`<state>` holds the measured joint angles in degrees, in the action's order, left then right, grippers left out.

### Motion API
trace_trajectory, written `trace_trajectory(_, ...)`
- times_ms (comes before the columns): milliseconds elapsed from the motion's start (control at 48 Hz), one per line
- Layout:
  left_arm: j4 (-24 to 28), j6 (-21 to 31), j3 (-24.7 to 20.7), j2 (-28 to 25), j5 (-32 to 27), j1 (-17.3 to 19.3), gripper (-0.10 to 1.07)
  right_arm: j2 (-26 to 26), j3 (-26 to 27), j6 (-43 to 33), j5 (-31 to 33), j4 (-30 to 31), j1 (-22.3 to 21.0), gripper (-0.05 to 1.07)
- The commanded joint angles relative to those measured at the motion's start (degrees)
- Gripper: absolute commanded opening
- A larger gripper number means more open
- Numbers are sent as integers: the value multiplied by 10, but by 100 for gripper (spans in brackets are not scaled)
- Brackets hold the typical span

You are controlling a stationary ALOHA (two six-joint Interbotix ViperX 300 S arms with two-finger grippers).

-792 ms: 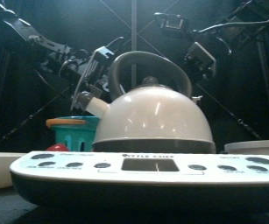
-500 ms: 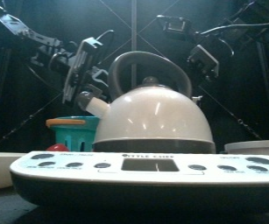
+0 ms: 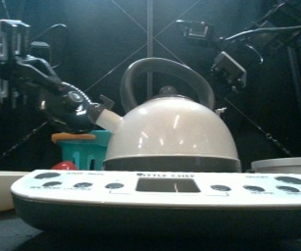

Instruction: Place pot lid to left of plate

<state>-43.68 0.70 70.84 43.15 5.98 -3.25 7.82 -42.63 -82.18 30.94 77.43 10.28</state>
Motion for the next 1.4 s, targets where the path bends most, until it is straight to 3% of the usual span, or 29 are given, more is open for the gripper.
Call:
trace_trajectory(0, -11, -2, 30, 30, -18, -4, 38, 12, 8, -1, 1, 1, -1, 73)
trace_trajectory(271, -11, -4, 69, 46, -83, 1, 38, 11, 6, -1, 1, -2, 1, 73)
trace_trajectory(438, -10, -2, 81, 54, -142, 23, 38, 9, 5, -1, 1, -2, 1, 73)
trace_trajectory(833, -30, -1, 112, 59, -192, 149, 40, 1, 7, -1, -2, -2, 1, 73)
trace_trajectory(958, -30, -2, 112, 60, -204, 166, 49, 1, 6, -1, -2, -2, 1, 73)
trace_trajectory(1208, -28, -2, 112, 60, -207, 168, 82, 1, 6, -1, -2, -2, 1, 73)
trace_trajectory(1375, -19, -2, 108, 60, -207, 169, 89, 1, 6, -1, -2, -2, 1, 73)
